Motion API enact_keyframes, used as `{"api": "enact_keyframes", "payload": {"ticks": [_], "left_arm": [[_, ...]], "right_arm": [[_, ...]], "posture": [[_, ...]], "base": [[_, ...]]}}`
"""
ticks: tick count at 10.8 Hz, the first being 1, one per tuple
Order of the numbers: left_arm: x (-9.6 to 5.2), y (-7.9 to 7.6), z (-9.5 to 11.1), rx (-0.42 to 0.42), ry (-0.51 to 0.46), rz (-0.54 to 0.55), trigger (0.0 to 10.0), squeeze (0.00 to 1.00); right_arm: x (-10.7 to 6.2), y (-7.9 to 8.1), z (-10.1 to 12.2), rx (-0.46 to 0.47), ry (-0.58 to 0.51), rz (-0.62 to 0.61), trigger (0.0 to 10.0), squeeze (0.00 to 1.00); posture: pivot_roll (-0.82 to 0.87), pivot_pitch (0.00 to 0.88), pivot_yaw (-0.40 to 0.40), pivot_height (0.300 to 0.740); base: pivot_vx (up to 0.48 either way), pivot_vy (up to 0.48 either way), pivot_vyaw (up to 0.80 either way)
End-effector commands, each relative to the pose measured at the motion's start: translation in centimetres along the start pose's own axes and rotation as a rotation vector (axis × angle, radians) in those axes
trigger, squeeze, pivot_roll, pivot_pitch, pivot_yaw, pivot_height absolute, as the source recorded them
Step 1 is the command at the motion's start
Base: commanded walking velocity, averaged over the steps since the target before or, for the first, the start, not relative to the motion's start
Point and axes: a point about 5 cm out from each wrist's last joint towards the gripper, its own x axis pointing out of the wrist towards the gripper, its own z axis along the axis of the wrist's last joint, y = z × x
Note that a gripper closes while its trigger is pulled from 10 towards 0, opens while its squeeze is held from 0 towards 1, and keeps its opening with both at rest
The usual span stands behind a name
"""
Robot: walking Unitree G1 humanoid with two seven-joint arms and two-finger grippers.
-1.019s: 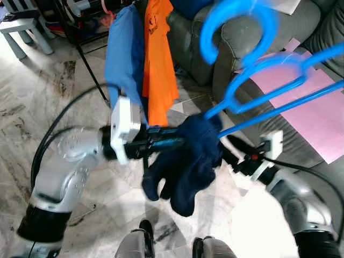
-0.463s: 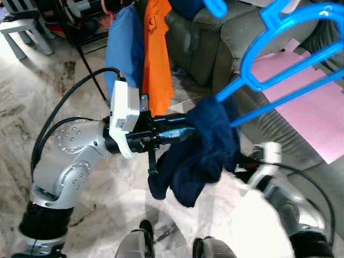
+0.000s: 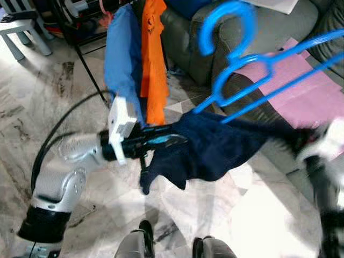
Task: Hang hanger
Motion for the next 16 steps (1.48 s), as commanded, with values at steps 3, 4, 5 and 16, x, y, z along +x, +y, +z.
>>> {"api": "enact_keyframes", "payload": {"ticks": [3,4,5,16], "left_arm": [[-2.3,-0.2,-2.8,-0.036,0.042,0.064,0.0,0.0],[-2.6,-0.4,-4.1,-0.056,0.065,0.083,0.0,0.0],[-2.9,-0.6,-5.2,-0.08,0.079,0.104,0.0,0.0],[-7.0,-0.1,-10.1,-0.039,0.339,0.114,0.0,0.0]], "right_arm": [[1.8,-0.3,5.7,-0.027,-0.176,-0.104,0.0,0.0],[2.4,0.5,7.2,-0.023,-0.229,-0.097,0.0,0.0],[2.8,1.2,8.1,-0.023,-0.26,-0.085,0.0,0.0],[3.3,1.4,8.5,-0.13,-0.262,-0.081,0.0,0.0]], "posture": [[-0.07,0.253,-0.001,0.74],[-0.07,0.252,-0.005,0.74],[-0.07,0.251,-0.005,0.74],[-0.08,0.244,-0.008,0.74]], "base": [[0.0,0.0,0.0],[0.0,0.0,0.0],[0.0,0.0,0.0],[0.0,0.0,0.0]]}}
